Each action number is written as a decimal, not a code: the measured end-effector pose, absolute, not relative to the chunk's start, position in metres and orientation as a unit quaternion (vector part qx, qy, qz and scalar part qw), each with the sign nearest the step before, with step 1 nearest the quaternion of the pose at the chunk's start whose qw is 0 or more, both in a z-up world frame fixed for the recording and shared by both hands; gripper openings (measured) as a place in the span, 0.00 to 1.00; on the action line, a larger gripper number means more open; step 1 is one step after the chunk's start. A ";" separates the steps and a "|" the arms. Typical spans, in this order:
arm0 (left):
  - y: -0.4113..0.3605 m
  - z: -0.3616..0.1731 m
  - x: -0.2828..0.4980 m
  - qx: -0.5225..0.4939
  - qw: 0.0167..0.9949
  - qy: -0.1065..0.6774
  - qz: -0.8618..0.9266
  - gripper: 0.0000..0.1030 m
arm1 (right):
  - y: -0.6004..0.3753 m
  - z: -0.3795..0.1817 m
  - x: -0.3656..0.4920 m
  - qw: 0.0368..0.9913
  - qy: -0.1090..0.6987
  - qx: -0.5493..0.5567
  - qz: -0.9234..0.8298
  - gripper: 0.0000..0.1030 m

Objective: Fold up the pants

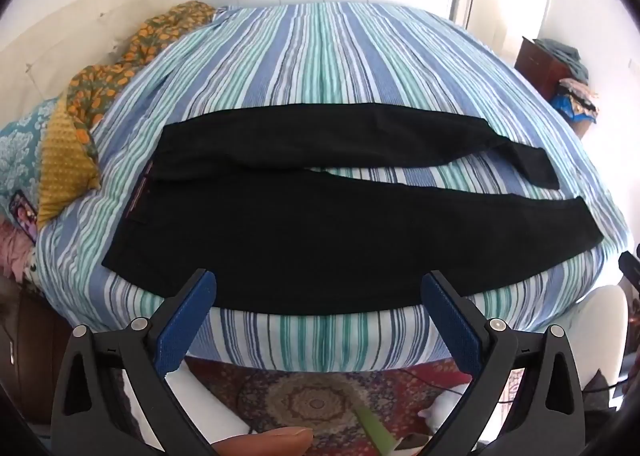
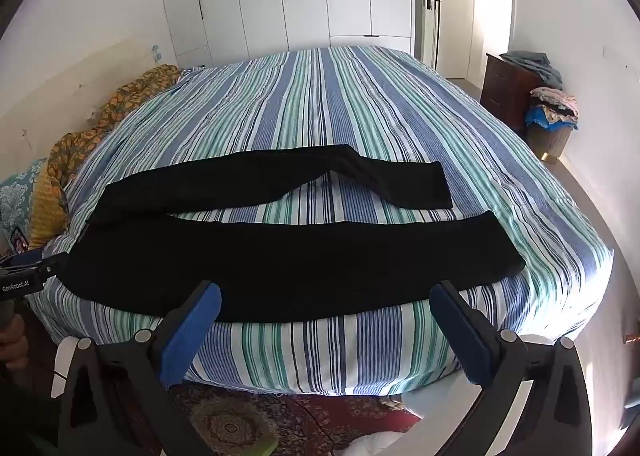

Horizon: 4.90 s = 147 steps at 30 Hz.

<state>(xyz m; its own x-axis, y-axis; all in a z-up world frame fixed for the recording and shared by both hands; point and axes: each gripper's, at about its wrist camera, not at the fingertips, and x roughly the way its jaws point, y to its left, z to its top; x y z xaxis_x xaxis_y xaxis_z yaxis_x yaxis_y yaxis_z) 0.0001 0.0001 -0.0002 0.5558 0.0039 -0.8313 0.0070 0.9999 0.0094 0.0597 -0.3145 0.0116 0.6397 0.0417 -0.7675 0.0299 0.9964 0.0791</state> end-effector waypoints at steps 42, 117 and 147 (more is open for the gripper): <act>-0.060 -0.002 -0.003 0.076 0.886 0.452 -0.069 1.00 | -0.276 -0.005 0.049 0.923 0.377 0.026 0.072 1.00; -0.004 -0.074 0.100 0.007 0.866 0.499 0.025 1.00 | -0.560 -0.100 0.406 0.858 0.478 0.188 0.024 0.46; 0.066 -0.160 0.077 -0.016 0.832 0.549 0.080 0.99 | -0.324 -0.154 0.194 0.800 0.555 0.174 0.146 0.70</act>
<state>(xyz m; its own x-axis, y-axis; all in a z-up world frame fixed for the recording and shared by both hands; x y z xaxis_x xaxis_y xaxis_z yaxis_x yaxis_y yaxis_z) 0.0766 0.0658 -0.1596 0.3845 0.1154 -0.9159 -0.1506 0.9867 0.0611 0.1943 -0.3240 -0.1544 0.3415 0.4278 -0.8369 -0.0410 0.8963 0.4414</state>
